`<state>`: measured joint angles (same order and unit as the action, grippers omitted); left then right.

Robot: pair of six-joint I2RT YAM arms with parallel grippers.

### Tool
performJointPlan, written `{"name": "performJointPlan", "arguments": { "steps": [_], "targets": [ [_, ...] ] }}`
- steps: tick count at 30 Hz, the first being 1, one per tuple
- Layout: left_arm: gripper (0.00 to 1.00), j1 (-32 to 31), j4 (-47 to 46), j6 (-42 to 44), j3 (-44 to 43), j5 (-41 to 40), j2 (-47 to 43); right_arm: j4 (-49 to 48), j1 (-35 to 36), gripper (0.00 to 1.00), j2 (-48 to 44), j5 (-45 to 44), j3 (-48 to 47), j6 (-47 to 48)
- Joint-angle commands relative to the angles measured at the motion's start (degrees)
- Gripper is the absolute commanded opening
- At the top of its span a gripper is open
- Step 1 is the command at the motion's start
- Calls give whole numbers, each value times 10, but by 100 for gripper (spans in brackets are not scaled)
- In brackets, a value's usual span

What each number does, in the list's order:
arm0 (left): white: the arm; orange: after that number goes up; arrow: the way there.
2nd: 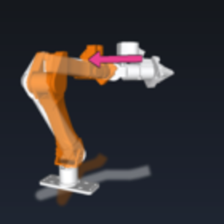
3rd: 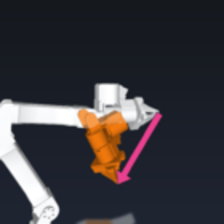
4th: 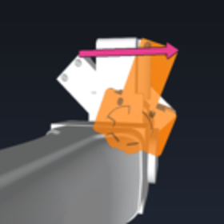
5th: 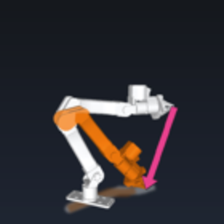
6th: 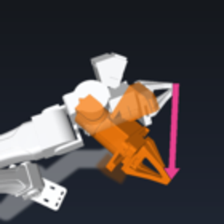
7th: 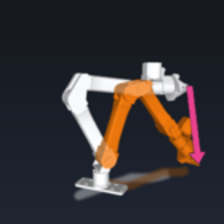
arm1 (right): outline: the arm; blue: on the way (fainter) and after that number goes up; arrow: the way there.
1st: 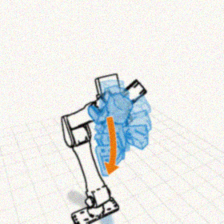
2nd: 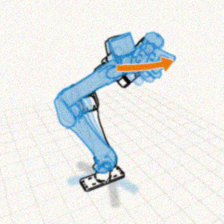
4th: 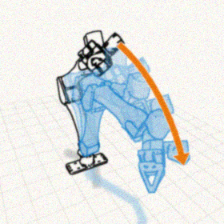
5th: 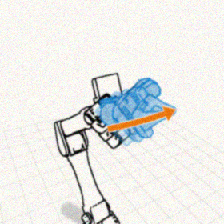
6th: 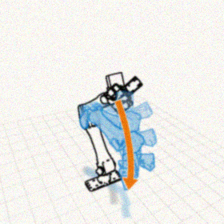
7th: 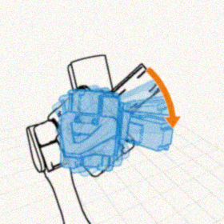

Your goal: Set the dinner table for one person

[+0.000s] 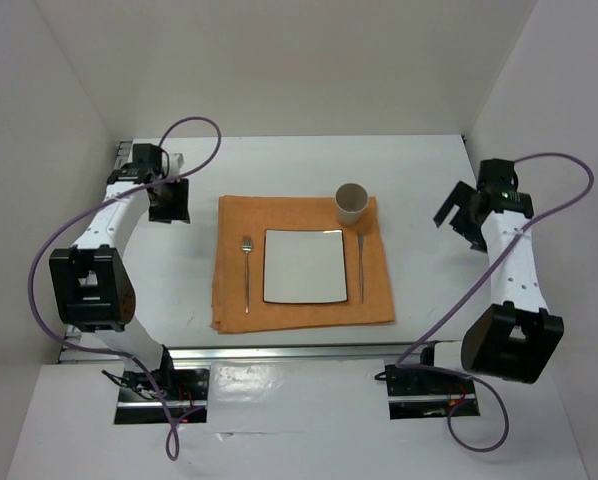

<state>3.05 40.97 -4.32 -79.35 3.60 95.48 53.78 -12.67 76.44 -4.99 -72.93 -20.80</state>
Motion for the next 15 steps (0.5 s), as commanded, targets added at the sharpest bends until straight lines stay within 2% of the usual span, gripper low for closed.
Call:
{"name": "performJointPlan", "arguments": {
  "steps": [1, 5, 10, 15],
  "targets": [
    [59, 31, 17, 24, -19, -22, -35, 0, -22, 100, -75, -16, 36, -33],
    [59, 56, 17, 43, 8, -48, -73, 26, -22, 100, -121, -91, 36, -52],
    [59, 71, 17, 63, 45, -54, -117, 32, -22, 100, -169, -98, 30, -64],
    [59, 71, 17, 63, 68, -54, -142, 32, -22, 100, -181, -68, 40, -64]
  ]
}}
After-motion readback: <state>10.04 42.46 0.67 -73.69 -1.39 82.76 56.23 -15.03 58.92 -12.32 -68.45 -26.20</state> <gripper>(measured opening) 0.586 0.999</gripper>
